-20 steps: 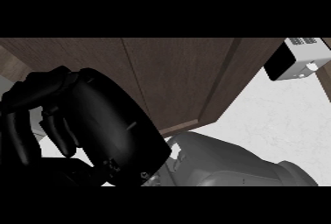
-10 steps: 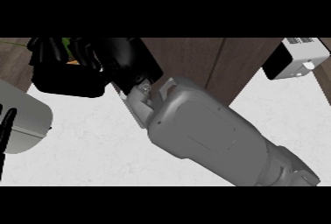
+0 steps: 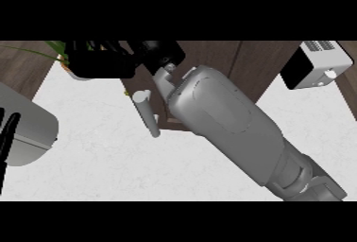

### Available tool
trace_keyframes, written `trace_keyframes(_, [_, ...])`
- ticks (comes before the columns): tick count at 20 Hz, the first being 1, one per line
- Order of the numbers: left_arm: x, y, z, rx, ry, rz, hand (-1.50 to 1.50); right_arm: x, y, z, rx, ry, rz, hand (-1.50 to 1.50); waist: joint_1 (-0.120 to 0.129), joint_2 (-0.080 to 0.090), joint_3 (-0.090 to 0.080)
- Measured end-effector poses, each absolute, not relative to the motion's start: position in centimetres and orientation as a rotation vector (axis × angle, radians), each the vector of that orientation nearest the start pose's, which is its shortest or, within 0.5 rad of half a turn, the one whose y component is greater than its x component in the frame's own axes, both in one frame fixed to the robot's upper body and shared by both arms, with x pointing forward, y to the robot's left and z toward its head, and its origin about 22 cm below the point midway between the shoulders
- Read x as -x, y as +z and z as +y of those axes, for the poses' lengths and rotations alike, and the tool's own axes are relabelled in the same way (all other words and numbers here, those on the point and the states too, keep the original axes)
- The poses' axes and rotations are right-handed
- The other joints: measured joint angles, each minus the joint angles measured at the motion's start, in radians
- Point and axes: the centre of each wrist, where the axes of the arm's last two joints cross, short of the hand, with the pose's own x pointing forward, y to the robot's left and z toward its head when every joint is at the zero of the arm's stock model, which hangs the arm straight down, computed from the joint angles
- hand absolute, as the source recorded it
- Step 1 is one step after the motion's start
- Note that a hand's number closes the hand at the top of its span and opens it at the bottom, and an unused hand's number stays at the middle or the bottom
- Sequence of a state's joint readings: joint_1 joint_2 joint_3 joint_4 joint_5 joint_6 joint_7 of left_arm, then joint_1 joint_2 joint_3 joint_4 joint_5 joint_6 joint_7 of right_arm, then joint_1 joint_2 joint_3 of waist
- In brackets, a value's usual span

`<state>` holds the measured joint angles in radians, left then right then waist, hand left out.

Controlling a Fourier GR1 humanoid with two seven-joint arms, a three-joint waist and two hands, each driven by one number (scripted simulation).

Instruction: Pick up the wine, place it into the cabinet and close the cabinet

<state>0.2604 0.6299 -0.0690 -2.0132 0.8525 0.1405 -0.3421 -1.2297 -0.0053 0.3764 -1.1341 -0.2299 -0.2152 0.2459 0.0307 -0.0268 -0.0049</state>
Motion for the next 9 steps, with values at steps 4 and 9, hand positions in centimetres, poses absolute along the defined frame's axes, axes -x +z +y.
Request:
trace_keyframes(4, [-18.0,9.9,31.5,0.243,0.199,-1.947,-1.50,-35.8,24.6,1.2,-0.332,0.676,-1.929,1.50,0.003,-0.008,-0.003])
trace_keyframes(9, [-18.2,10.0,31.2,0.244,0.201,-1.948,-1.50,-36.4,24.3,0.2,-0.305,0.732,-1.962,1.50,0.002,-0.013,-0.005])
